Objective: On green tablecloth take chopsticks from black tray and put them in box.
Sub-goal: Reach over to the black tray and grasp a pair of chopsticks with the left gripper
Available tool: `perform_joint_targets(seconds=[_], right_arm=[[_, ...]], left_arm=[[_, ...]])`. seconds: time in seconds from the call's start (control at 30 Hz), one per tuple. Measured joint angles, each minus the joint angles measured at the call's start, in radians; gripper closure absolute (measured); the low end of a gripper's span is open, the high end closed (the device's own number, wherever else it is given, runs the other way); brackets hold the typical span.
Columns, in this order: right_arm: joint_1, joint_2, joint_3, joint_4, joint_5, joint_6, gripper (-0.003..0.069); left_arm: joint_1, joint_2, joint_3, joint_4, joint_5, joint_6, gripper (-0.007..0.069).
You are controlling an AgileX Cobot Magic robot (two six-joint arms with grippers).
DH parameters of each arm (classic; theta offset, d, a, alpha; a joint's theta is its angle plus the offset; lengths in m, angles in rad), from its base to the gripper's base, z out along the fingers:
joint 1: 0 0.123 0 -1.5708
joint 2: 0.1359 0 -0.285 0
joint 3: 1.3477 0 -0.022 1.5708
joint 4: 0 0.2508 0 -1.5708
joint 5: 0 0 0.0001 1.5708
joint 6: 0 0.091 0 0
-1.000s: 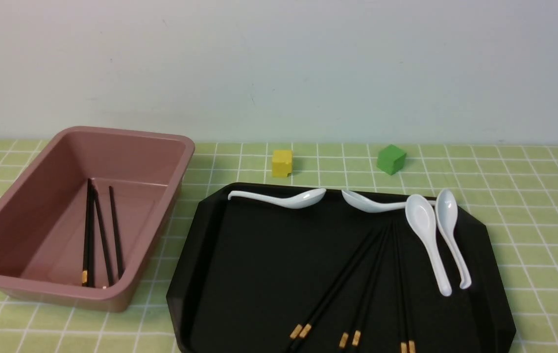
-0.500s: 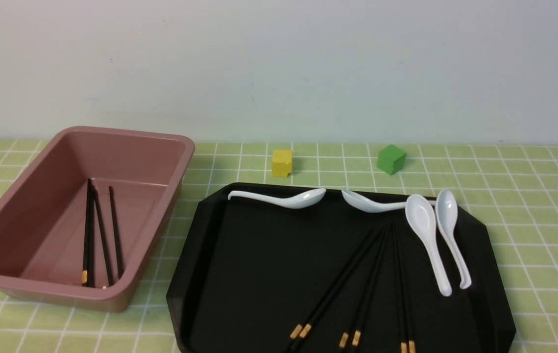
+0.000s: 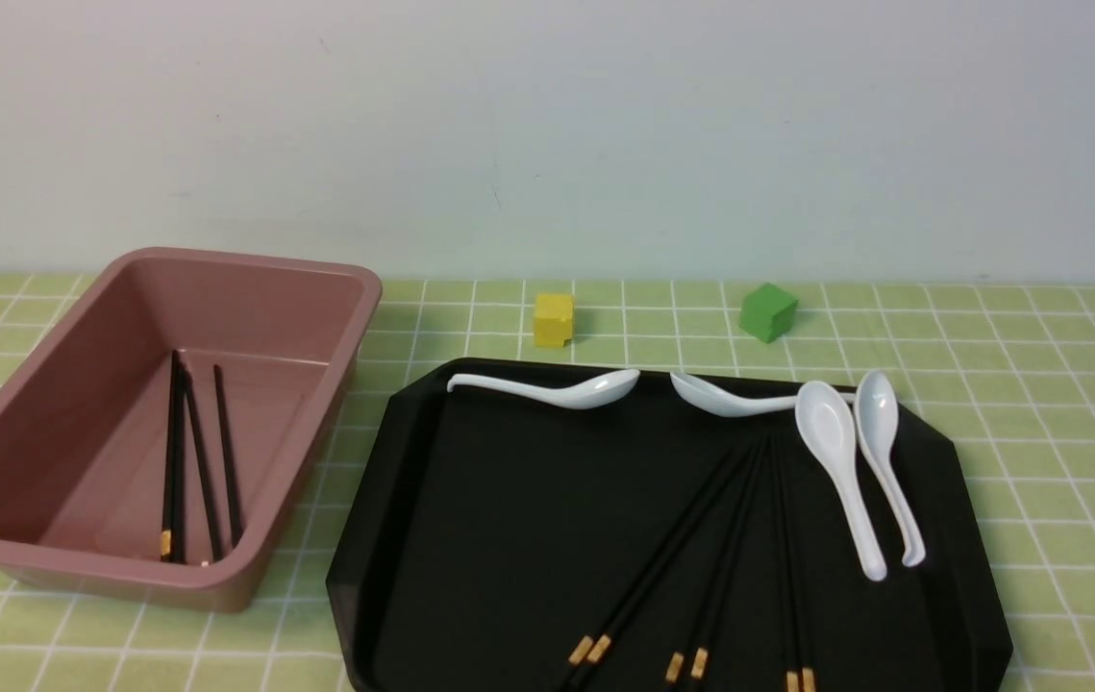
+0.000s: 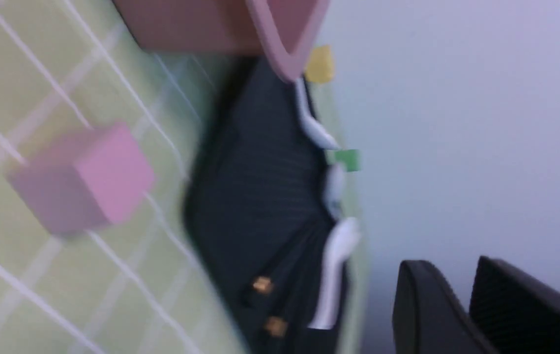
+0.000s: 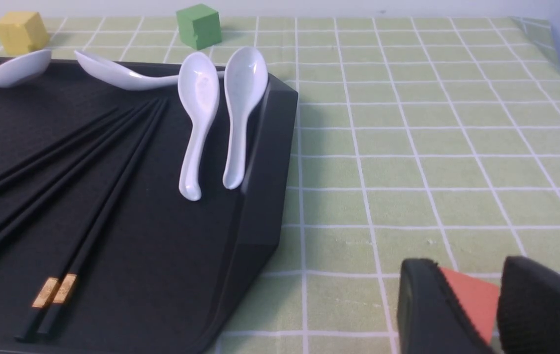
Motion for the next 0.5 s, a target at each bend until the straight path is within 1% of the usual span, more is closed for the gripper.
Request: perform_joint_targets(seconds=[0.07, 0.1, 0.2, 0.23, 0.27, 0.3, 0.37, 0.47, 0.5], right_arm=[[0.000, 0.000, 0.000, 0.000, 0.000, 0.000, 0.0419], [0.000, 0.000, 0.000, 0.000, 0.000, 0.000, 0.0419], [0.000, 0.000, 0.000, 0.000, 0.000, 0.000, 0.0419], [0.000, 0.000, 0.000, 0.000, 0.000, 0.000, 0.0419], [0.000, 0.000, 0.000, 0.000, 0.000, 0.000, 0.0419], [0.000, 0.000, 0.000, 0.000, 0.000, 0.000, 0.0419], [0.000, 0.000, 0.000, 0.000, 0.000, 0.000, 0.0419], [0.000, 0.000, 0.000, 0.000, 0.000, 0.000, 0.0419], [0.000, 0.000, 0.000, 0.000, 0.000, 0.000, 0.0419]], left_arm=[[0.000, 0.000, 0.000, -0.174, -0.069, -0.027, 0.0459], [0.000, 0.000, 0.000, -0.198, -0.080, -0.029, 0.0459], [0.000, 0.000, 0.000, -0.366, -0.168, -0.025, 0.0459], [0.000, 0.000, 0.000, -0.397, -0.204, -0.006, 0.0459], [0.000, 0.000, 0.000, -0.401, -0.212, -0.002, 0.0459], [0.000, 0.000, 0.000, -0.431, -0.291, 0.042, 0.0459], [0.000, 0.000, -0.002, -0.462, -0.384, 0.083, 0.0459], [0.000, 0.000, -0.054, -0.471, -0.449, 0.150, 0.0459], [0.000, 0.000, -0.082, -0.463, -0.469, 0.193, 0.0459]])
